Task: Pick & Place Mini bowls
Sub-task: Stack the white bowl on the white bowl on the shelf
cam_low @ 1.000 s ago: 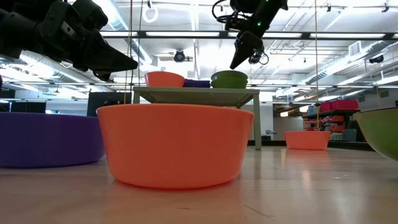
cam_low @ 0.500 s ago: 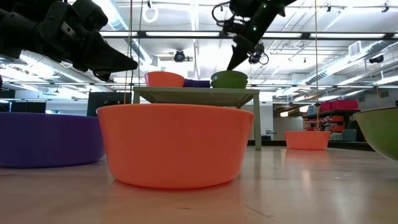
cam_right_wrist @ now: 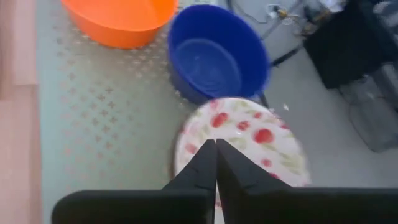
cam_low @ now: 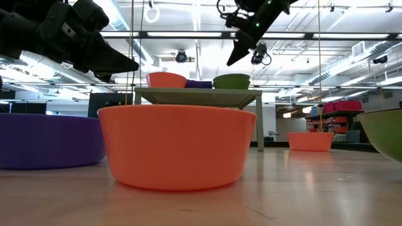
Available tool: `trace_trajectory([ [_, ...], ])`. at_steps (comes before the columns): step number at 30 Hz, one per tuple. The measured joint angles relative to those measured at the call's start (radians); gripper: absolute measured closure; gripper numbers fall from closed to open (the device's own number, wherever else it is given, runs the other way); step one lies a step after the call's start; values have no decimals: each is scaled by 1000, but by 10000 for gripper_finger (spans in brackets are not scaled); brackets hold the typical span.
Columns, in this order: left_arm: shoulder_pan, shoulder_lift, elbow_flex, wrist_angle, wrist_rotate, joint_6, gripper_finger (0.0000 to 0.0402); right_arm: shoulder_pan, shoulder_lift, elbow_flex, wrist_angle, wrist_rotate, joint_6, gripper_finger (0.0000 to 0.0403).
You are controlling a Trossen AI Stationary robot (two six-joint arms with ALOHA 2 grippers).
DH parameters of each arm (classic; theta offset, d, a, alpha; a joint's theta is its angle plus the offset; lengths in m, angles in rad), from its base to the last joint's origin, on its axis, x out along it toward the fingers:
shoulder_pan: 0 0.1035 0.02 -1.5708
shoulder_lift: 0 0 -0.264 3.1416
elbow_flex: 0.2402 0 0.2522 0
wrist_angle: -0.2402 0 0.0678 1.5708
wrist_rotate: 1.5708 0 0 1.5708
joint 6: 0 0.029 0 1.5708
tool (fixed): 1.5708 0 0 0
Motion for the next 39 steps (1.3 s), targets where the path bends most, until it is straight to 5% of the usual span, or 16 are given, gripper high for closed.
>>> trace_trajectory([
  [5,0,0,0,0,0,0,392,-3,-49,0,-59,74,39,397],
  [12,0,0,0,-8,0,-5,392,-93,-55,-10,-76,-24,64,396],
  [24,0,0,0,-16,7,-8,392,-208,-112,-241,218,-245,78,397],
  [39,0,0,0,-15,7,-8,392,-256,-185,-419,399,-279,110,398],
])
